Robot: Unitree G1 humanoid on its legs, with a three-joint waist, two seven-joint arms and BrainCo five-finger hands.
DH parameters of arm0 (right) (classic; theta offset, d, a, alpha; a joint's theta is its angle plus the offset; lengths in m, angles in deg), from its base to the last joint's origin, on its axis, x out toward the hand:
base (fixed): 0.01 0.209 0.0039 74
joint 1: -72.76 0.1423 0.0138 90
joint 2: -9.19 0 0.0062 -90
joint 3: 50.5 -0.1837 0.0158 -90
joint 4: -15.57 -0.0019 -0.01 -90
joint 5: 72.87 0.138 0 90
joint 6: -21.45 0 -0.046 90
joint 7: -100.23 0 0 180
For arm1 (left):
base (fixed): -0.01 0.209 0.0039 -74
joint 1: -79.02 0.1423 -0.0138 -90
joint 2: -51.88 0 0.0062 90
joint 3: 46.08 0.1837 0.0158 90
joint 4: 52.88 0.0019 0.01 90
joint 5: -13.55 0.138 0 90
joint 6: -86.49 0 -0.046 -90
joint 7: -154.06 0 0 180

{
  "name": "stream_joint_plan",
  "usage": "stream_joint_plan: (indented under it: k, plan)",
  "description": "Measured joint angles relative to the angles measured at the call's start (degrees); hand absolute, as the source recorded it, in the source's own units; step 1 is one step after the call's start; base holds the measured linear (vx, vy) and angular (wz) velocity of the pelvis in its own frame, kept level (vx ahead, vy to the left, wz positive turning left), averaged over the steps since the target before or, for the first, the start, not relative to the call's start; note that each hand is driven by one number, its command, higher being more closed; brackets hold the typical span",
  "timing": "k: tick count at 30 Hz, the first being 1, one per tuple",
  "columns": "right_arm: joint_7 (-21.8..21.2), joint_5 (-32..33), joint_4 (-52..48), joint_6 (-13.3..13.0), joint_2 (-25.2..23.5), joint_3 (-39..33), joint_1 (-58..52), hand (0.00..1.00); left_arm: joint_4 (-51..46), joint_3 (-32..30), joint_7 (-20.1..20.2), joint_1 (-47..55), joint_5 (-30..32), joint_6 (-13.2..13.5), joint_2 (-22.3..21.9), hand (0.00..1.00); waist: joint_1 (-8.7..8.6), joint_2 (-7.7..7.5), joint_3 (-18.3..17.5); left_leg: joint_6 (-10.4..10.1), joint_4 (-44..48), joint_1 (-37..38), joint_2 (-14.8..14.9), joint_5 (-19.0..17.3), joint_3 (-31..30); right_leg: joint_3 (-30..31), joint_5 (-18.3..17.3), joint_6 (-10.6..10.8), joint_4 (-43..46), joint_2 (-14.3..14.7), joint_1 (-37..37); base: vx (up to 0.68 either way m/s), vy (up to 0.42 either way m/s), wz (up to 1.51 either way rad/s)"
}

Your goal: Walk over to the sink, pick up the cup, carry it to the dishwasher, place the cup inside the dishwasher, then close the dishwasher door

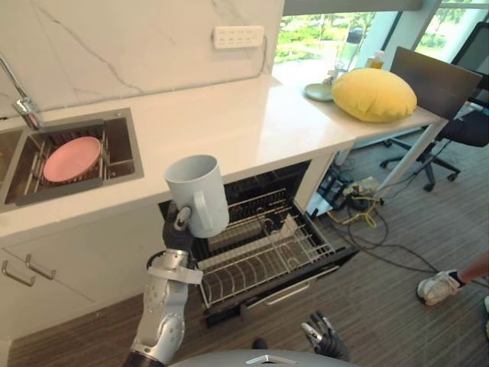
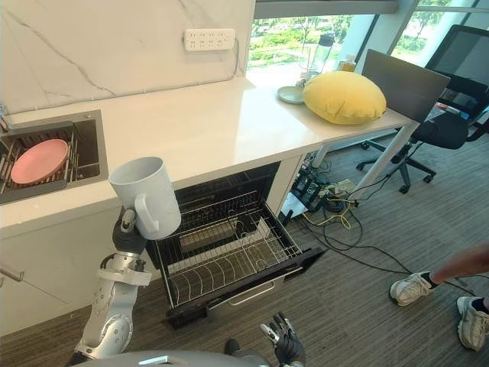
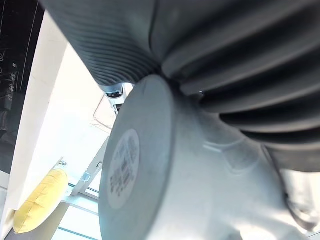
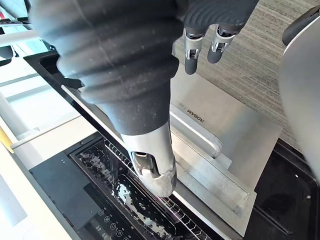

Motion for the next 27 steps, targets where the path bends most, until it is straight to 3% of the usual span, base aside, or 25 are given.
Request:
stream_joint_plan:
  k: [4, 7, 10, 11, 12, 15, 18, 19, 20, 21, 23, 25, 27]
  plan:
    - [-0.1, 0.0, 0.0, 0.2, -1.0, 0.1, 0.0, 0.0, 0.0, -1.9, -1.7, 0.0, 0.0, -0.2, -0.4, 1.0, 0.13, 0.31, 0.2, -0.1, 0.2, -0.1, 0.4, -0.3, 0.0, -0.9, -0.4, -0.1, 0.0, 0.0, 0.1, -0.01, -0.012, 0.02]
    - [-0.1, 0.0, 0.2, 0.5, -1.0, 0.0, -0.5, 0.0, -0.1, -3.7, -3.8, 0.1, -0.1, -1.1, -0.9, 1.0, 0.91, 0.94, 0.2, -0.4, 2.6, -1.6, 1.6, -1.5, -0.8, -6.6, -0.8, -0.1, 0.1, -0.7, 0.3, 0.03, -0.04, 0.17]
    - [-0.6, 0.1, 2.9, 0.6, -0.6, -3.5, -0.1, 0.0, -0.1, -5.5, -5.6, 1.0, -0.2, -3.3, -0.7, 1.0, 0.9, -0.41, 0.8, -0.5, 11.6, -6.0, 2.2, -1.7, -4.3, -9.9, -1.4, -0.7, 0.3, -2.7, 1.6, 0.08, -0.033, 0.39]
    - [-0.8, 0.1, 4.8, 0.5, 0.3, -5.2, 0.5, 0.0, -0.1, -5.9, -6.2, 2.1, -0.3, -3.7, -1.1, 1.0, 1.92, -1.56, 1.3, 0.7, 17.8, -9.6, 2.5, -2.5, -6.5, -9.9, -2.0, -0.5, 0.9, -4.1, 2.2, 0.07, 0.003, 0.14]
    - [-1.3, 0.2, 6.4, 0.3, 1.3, -6.8, 1.1, 0.0, -0.1, -5.7, -6.2, 3.4, -0.6, -3.9, -1.5, 1.0, 2.16, -1.59, 1.3, 0.2, 17.8, -10.9, 2.8, -4.0, -9.6, -10.0, -3.2, 0.1, 2.9, -5.9, 2.1, 0.08, 0.039, 0.19]
    - [-2.1, 2.0, 8.0, -0.7, 5.1, -8.7, 1.7, 0.0, -0.1, -4.0, -5.1, 4.4, -1.1, -3.8, -1.5, 1.0, 1.39, -1.12, 1.4, -2.4, 18.1, -15.8, 4.6, -3.3, -22.1, -10.3, -8.1, 4.1, 12.1, -10.1, -1.1, 0.08, 0.178, 0.23]
    - [-2.5, 5.2, 9.1, -2.3, 6.8, -11.0, 3.0, 0.0, -0.3, -3.8, -1.4, 4.3, -1.2, -3.8, -2.5, 1.0, 1.35, -0.83, 1.6, -6.2, 15.8, -17.1, 5.5, -1.1, -25.7, -7.7, -10.5, 7.8, 17.7, -13.1, -4.1, 0.09, 0.323, -0.25]
    - [-2.5, 6.1, 8.9, -3.2, 7.0, -12.4, 3.1, 0.0, -0.6, -3.1, 0.0, 4.0, -1.2, -4.0, -2.7, 1.0, 1.21, -0.38, 1.6, -5.8, 14.7, -16.8, 4.9, -0.3, -24.7, -6.3, -10.9, 8.8, 18.7, -14.4, -5.2, 0.12, 0.487, -0.52]
    - [-2.4, 6.0, 8.7, -3.4, 7.0, -13.3, 3.3, 0.0, -0.6, -2.7, 0.5, 3.4, -1.1, -4.1, -2.5, 1.0, 1.31, -0.3, 1.6, -6.5, 14.4, -16.8, 4.5, -1.0, -23.9, -6.1, -11.0, 8.5, 19.7, -15.4, -6.1, 0.13, 0.614, -0.76]
    - [-2.3, 5.4, 9.2, -3.2, 5.3, -14.3, 3.9, 0.0, -0.1, -2.7, 0.6, 2.7, -1.2, -4.4, -1.3, 1.0, 1.9, -1.07, 1.9, -3.5, 14.6, -16.4, 2.5, -2.0, -19.5, -6.8, -11.5, 3.4, 22.8, -19.2, -7.7, 0.14, 0.548, -0.79]
    - [-2.5, 3.7, 9.1, -3.4, 2.6, -12.3, 3.8, 0.0, -0.1, -4.8, 0.8, 2.2, -1.2, -4.4, -0.5, 1.0, 0.79, -1.97, 1.9, -2.0, 12.8, -15.3, 1.5, -1.3, -17.4, -8.6, -14.0, 4.2, 30.5, -19.2, -9.1, 0.16, 0.402, -0.57]
    - [-2.4, 1.2, 9.2, -3.5, 1.2, -9.3, 3.1, 0.0, -1.0, -6.0, 1.5, 1.9, -1.2, -4.0, -0.1, 1.0, 0.92, -2.5, 1.7, -0.2, 8.5, -13.1, 0.2, -0.2, -13.7, -12.2, -15.4, 4.1, 36.1, -16.4, -9.3, 0.19, 0.249, -0.61]
    - [-1.6, 0.5, 9.1, -4.0, 1.7, -7.8, 4.1, 0.0, -0.9, -5.8, 1.6, 1.6, -1.2, -3.6, 0.1, 1.0, 0.83, -3.11, 1.4, 0.7, 7.2, -12.6, -0.6, 0.3, -11.4, -13.5, -16.8, 3.9, 34.0, -13.0, -8.7, 0.18, 0.133, -0.79]
